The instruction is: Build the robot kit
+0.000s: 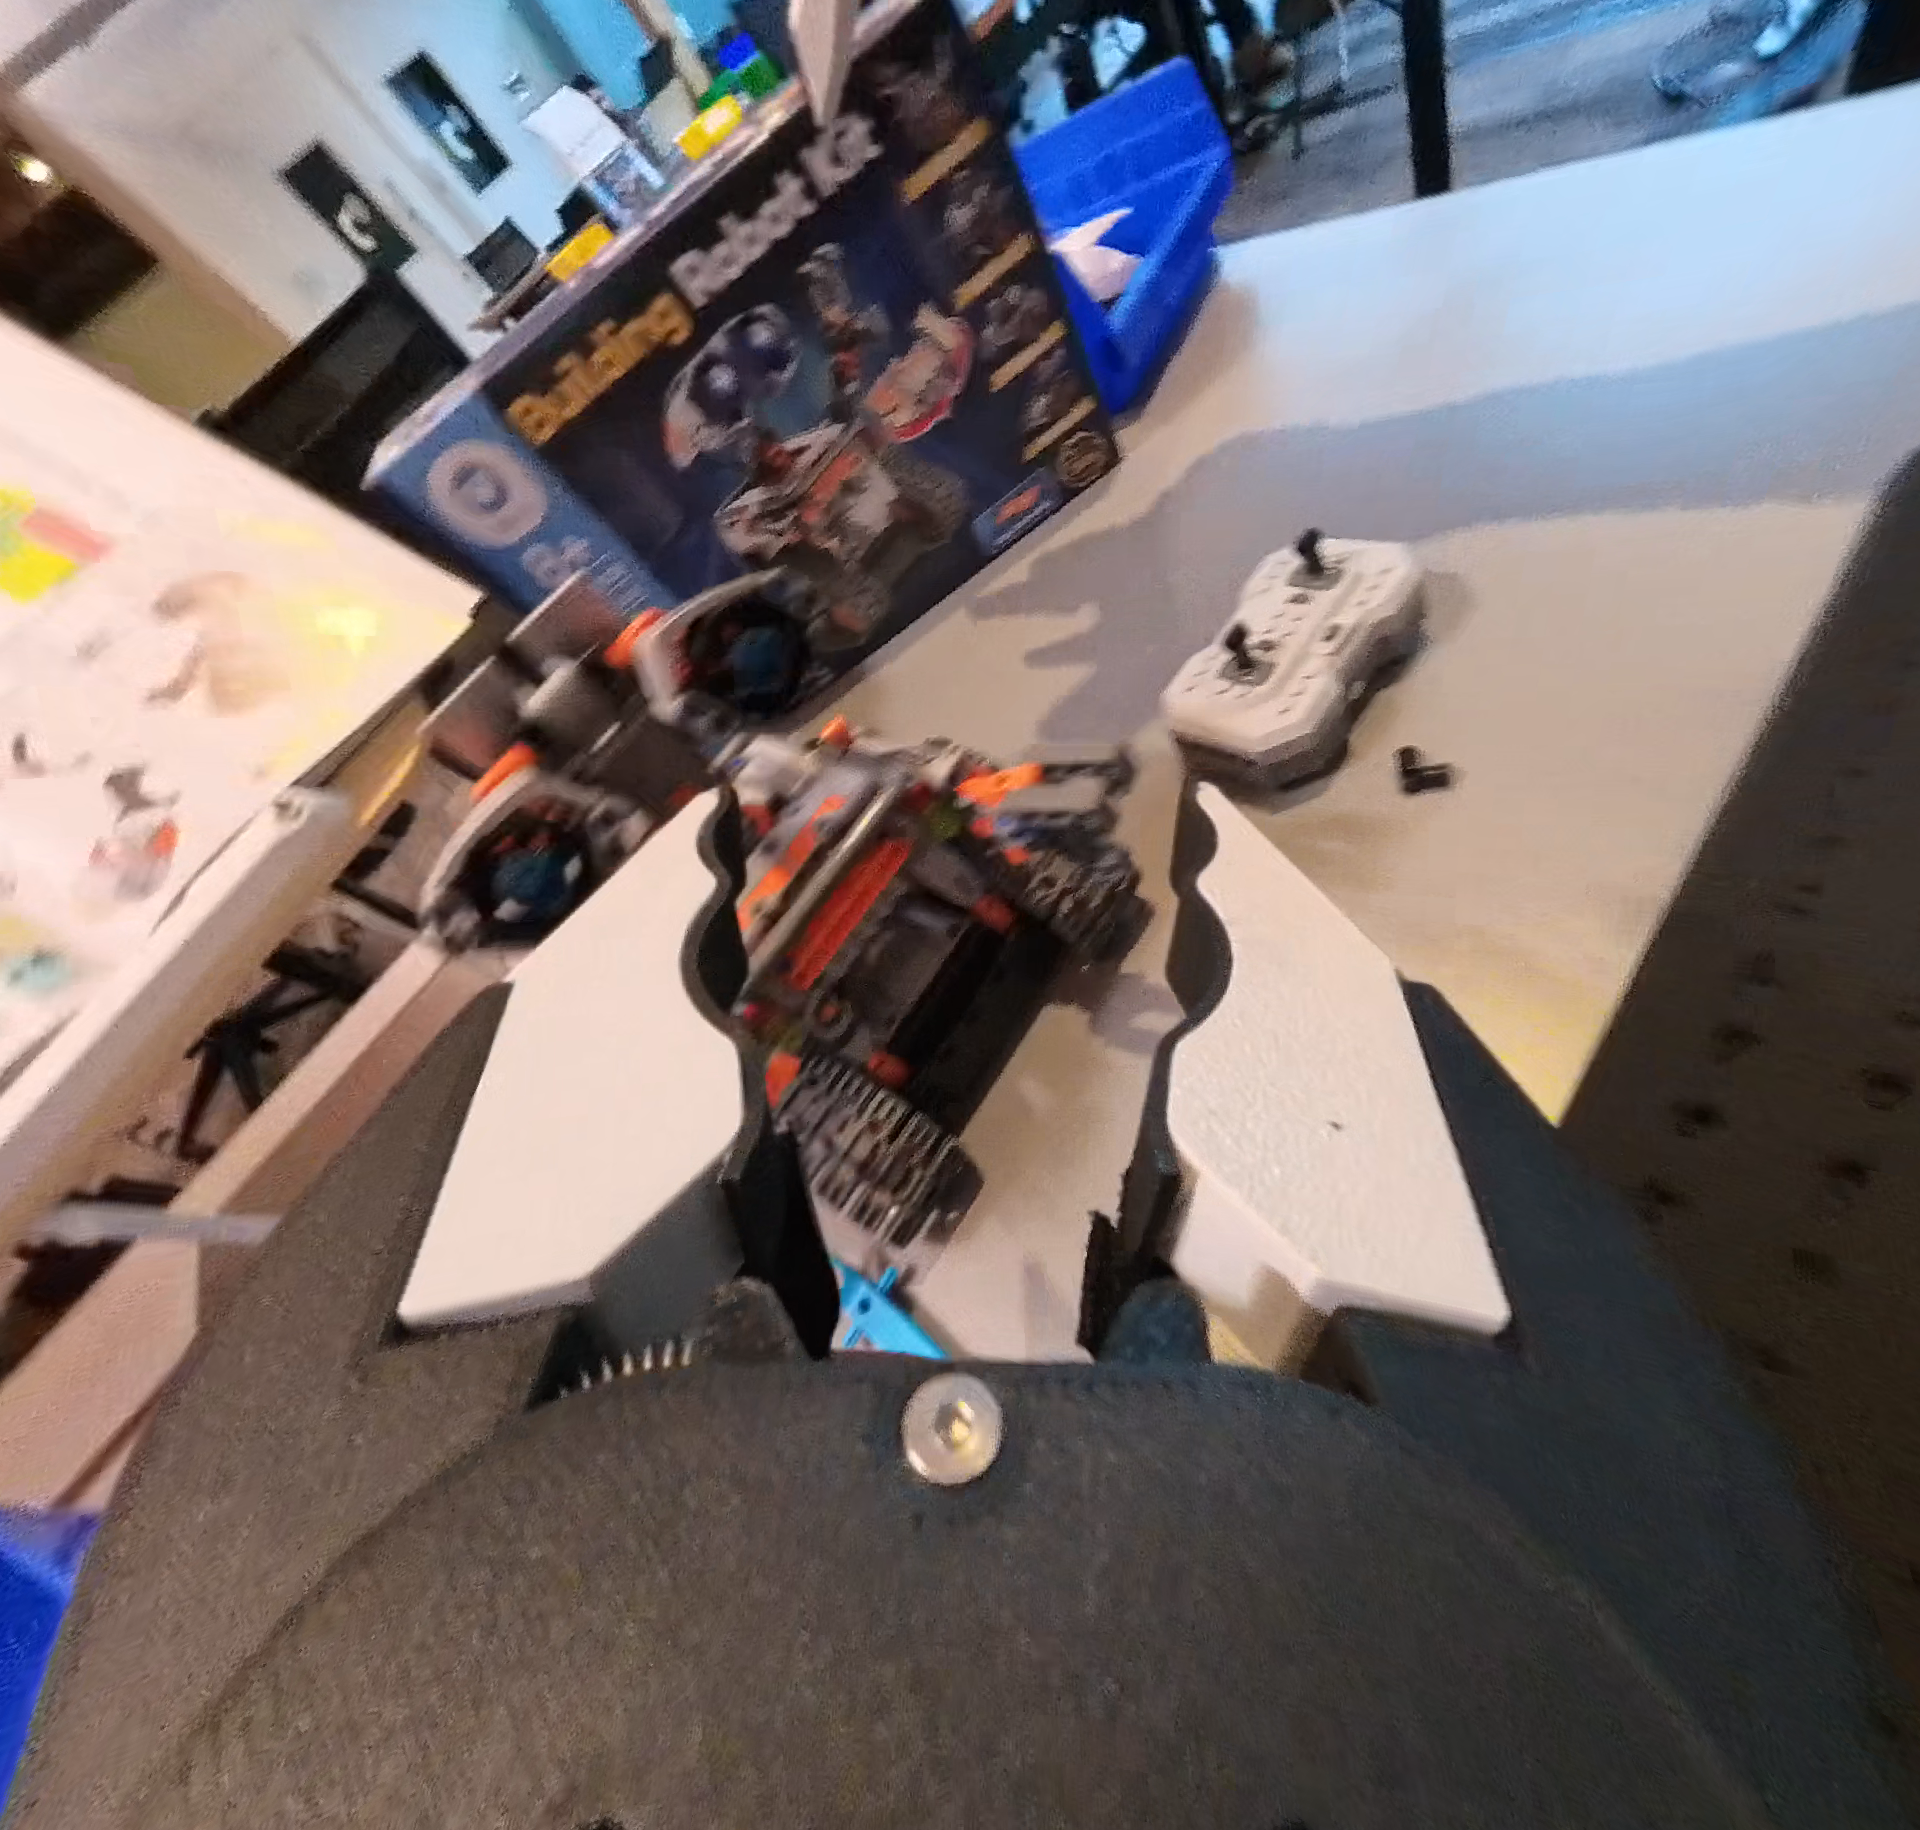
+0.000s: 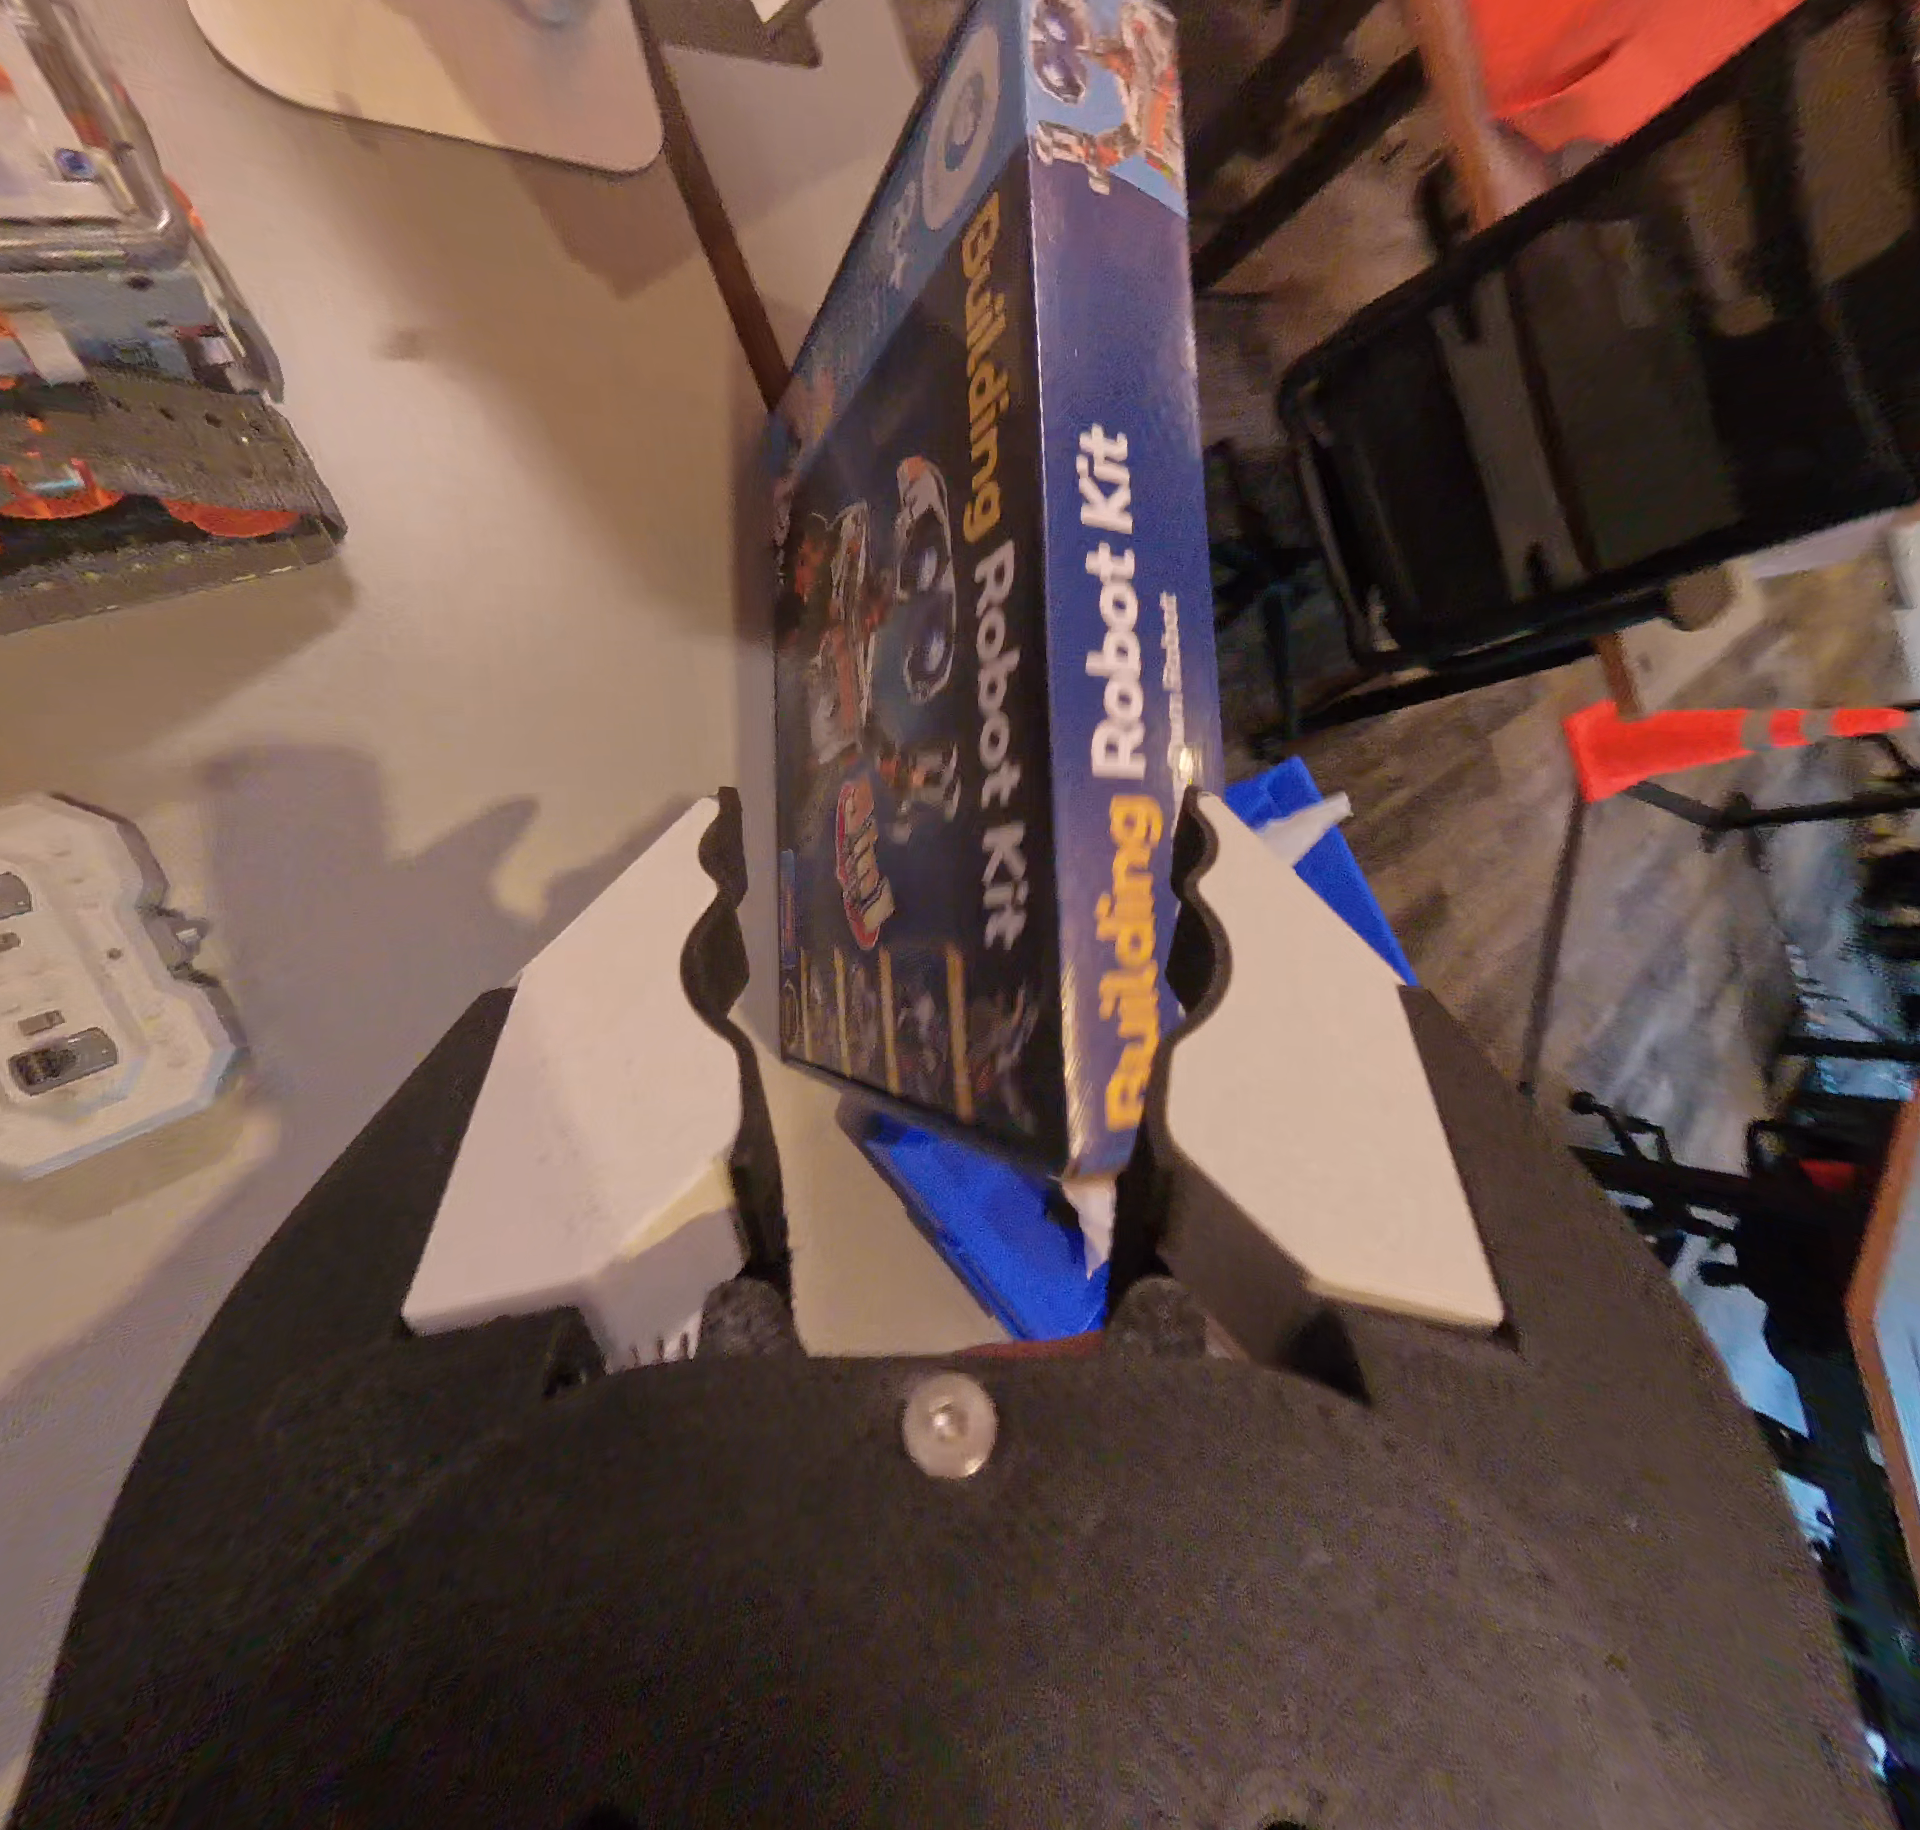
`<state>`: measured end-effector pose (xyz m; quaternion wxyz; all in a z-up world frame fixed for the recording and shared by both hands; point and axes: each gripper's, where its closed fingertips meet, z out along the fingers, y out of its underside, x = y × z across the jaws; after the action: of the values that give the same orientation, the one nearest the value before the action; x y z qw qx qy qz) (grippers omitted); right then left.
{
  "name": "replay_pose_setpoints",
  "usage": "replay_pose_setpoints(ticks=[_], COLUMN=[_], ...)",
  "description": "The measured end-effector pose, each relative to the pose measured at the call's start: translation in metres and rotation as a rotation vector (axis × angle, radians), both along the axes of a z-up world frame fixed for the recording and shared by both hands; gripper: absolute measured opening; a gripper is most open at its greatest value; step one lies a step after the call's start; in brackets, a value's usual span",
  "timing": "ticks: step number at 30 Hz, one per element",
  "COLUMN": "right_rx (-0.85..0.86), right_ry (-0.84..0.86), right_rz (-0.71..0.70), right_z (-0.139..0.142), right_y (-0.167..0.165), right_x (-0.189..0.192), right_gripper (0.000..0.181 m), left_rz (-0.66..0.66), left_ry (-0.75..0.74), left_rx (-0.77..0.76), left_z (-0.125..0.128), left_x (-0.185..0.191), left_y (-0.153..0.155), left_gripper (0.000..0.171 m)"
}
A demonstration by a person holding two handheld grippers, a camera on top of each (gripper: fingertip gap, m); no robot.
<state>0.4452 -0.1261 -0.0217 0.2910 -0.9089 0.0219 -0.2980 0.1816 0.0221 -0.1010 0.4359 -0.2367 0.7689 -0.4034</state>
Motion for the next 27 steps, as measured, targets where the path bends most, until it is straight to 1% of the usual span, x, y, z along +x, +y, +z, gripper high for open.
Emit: replay_pose_setpoints(ticks=[1,2,3,4,5,6,8,10,12,13,15,18,22,24,27], right_rx=[-0.03,-0.065,-0.111,-0.149,-0.189,-0.235,-0.299,-0.369,-0.447,-0.476,-0.471,-0.489,-0.532,-0.531,-0.541], right_ry=[0.029,0.023,0.027,0.056,0.083,0.115,0.214,0.31,0.342,0.367,0.381,0.389,0.398,0.41,0.404], right_rz=[0.011,0.004,-0.001,-0.005,-0.021,-0.029,-0.034,-0.038,-0.049,-0.052,-0.043,-0.018,0.0,0.027,0.111], right_z=[0.0,0.002,-0.001,-0.006,-0.013,-0.022,-0.042,-0.063,-0.081,-0.088,-0.088,-0.087,-0.088,-0.087,-0.087], right_y=[0.012,0.021,0.028,0.036,0.04,0.042,0.047,0.046,0.041,0.039,0.041,0.036,0.015,0.008,0.005], right_x=[0.012,0.027,0.041,0.053,0.065,0.075,0.084,0.085,0.089,0.088,0.087,0.078,0.057,0.043,0.022], right_gripper=[0.08,0.075,0.076,0.08,0.082,0.083,0.087,0.093,0.088,0.09,0.087,0.084,0.083,0.082,0.081], left_rz=[0.022,0.042,0.064,0.11,0.165,0.192,0.183,0.201,0.185,0.185,0.195,0.203,0.192,0.172,0.154], left_ry=[-0.012,-0.025,-0.021,-0.006,0.008,0.026,0.084,0.08,0.092,0.089,0.104,0.097,0.104,0.123,0.143], left_rx=[-0.036,-0.063,-0.07,-0.065,-0.056,-0.062,-0.118,-0.121,-0.122,-0.124,-0.104,-0.086,-0.08,-0.084,-0.055], left_z=[0.002,0.002,-0.003,-0.011,-0.019,-0.027,-0.038,-0.039,-0.041,-0.041,-0.046,-0.046,-0.044,-0.046,-0.051], left_x=[0.003,0.006,0.009,0.014,0.02,0.024,0.026,0.027,0.026,0.026,0.026,0.026,0.026,0.025,0.022], left_y=[0.016,0.03,0.045,0.062,0.079,0.092,0.103,0.117,0.124,0.128,0.135,0.143,0.148,0.145,0.143], left_gripper=[0.081,0.08,0.081,0.083,0.087,0.091,0.092,0.09,0.089,0.087,0.086,0.084,0.082,0.082,0.082])
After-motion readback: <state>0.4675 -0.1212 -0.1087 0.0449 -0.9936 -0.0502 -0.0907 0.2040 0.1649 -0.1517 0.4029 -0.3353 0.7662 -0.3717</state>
